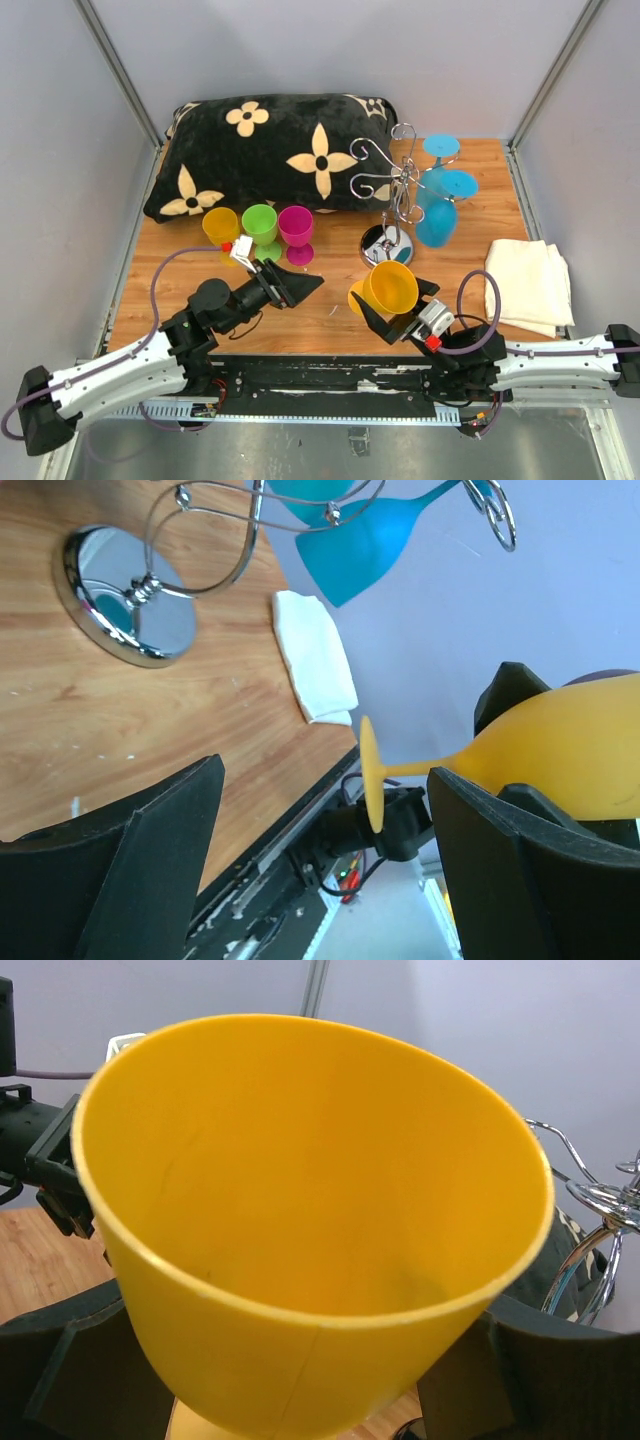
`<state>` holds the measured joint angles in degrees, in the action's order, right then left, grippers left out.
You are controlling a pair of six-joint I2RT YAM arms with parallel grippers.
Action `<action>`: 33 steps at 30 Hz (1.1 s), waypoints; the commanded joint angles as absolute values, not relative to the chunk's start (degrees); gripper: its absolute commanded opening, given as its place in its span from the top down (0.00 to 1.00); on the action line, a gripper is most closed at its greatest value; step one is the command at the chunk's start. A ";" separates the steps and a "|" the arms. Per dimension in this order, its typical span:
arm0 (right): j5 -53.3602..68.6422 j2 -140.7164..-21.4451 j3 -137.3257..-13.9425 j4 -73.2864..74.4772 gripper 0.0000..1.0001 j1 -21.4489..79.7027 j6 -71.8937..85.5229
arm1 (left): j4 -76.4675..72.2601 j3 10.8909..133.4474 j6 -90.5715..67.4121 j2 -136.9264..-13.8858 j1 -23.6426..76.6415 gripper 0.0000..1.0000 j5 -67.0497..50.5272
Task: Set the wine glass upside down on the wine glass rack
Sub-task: Pick up the wine glass at the center of the board, then turn the wine glass upside down at the wine rack.
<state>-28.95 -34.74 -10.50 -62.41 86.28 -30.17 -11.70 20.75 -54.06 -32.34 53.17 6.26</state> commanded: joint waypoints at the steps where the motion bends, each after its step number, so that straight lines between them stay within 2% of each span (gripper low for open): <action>1: -29.84 -33.91 -10.80 -61.46 0.44 87.16 -31.51 | -28.52 17.34 -58.36 -36.58 58.00 0.13 14.42; 10: -27.84 -37.51 -13.05 -62.01 0.44 87.18 -32.04 | -41.37 16.10 -60.30 -46.53 63.88 0.15 12.44; 18: -26.19 -38.01 -13.55 -65.00 0.44 87.15 -31.12 | -43.37 16.90 -60.44 -50.50 65.18 0.26 10.69; 24: -23.58 -37.36 -13.69 -66.91 0.44 87.19 -30.10 | -45.18 16.56 -61.73 -53.47 67.09 0.28 11.60; 29: -24.26 -38.30 -13.46 -67.45 0.44 87.18 -30.27 | -48.24 17.85 -61.77 -57.11 67.83 0.37 9.60; 33: -24.30 -37.70 -13.20 -67.64 0.44 87.12 -29.97 | -49.04 17.93 -61.69 -57.77 67.99 0.50 9.57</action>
